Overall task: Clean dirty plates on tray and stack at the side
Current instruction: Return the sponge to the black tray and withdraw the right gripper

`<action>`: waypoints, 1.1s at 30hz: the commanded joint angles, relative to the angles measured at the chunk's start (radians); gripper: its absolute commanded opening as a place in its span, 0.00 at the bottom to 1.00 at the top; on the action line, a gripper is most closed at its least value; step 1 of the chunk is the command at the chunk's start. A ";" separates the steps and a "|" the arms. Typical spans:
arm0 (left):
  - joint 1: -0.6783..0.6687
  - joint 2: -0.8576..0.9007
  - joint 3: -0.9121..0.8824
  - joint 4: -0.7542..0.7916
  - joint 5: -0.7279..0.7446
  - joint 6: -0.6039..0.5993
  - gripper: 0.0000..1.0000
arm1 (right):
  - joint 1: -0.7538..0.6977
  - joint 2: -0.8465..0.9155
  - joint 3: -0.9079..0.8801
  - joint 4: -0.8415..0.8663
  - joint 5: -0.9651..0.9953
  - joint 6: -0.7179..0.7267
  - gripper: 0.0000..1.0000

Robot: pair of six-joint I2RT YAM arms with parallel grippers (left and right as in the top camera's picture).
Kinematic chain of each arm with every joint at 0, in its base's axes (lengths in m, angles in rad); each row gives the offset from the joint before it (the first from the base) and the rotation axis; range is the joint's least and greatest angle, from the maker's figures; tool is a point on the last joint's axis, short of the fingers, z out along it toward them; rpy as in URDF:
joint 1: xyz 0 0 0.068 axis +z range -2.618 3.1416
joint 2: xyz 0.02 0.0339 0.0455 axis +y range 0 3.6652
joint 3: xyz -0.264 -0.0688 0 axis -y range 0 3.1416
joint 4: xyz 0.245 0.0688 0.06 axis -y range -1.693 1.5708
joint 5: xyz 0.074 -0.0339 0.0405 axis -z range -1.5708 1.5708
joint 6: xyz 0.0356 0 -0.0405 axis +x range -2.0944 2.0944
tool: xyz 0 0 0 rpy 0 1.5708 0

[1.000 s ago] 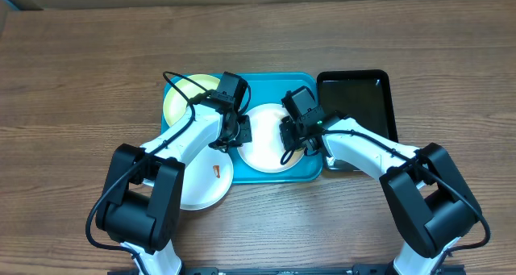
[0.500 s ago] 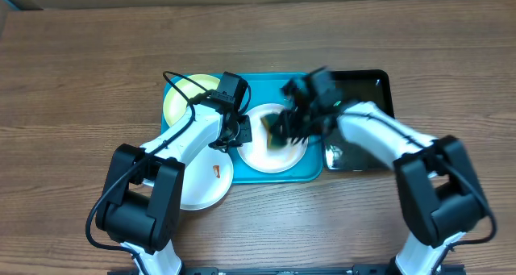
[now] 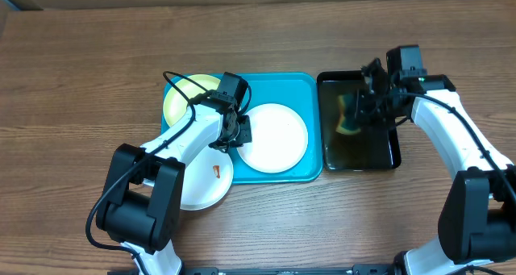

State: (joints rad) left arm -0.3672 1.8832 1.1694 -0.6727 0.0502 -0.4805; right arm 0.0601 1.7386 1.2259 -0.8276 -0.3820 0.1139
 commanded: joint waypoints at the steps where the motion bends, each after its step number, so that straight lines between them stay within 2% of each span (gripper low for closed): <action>1: -0.005 0.008 -0.011 -0.002 -0.032 -0.014 0.09 | 0.002 0.014 -0.052 0.029 0.193 -0.036 0.04; 9: -0.005 0.008 -0.011 -0.003 -0.032 -0.013 0.13 | 0.004 0.046 -0.127 0.121 0.303 -0.032 0.06; 10: -0.005 0.008 -0.011 -0.002 -0.032 -0.013 0.14 | 0.004 0.046 -0.129 0.121 0.311 -0.032 0.09; 15: -0.005 0.008 -0.011 0.008 -0.032 -0.013 0.18 | 0.004 0.046 -0.142 0.124 0.311 -0.032 0.47; 17: -0.005 0.008 -0.011 0.008 -0.032 -0.013 0.22 | 0.004 0.046 -0.150 0.127 0.310 -0.032 0.53; 21: -0.005 0.008 -0.011 0.008 -0.032 -0.014 0.22 | 0.004 0.046 -0.180 0.164 0.311 -0.033 0.54; 25: -0.006 0.008 -0.011 0.008 -0.032 -0.014 0.10 | 0.004 0.046 -0.222 0.222 0.311 -0.032 0.55; 27: -0.006 0.008 -0.011 0.008 -0.032 -0.014 0.08 | 0.004 0.046 -0.246 0.254 0.311 -0.032 0.54; 33: -0.006 0.008 -0.011 0.008 -0.032 -0.014 0.16 | 0.004 0.046 -0.275 0.284 0.299 -0.033 0.56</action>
State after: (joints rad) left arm -0.3672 1.8835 1.1690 -0.6647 0.0322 -0.4915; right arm 0.0605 1.7771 0.9813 -0.5400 -0.0780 0.0811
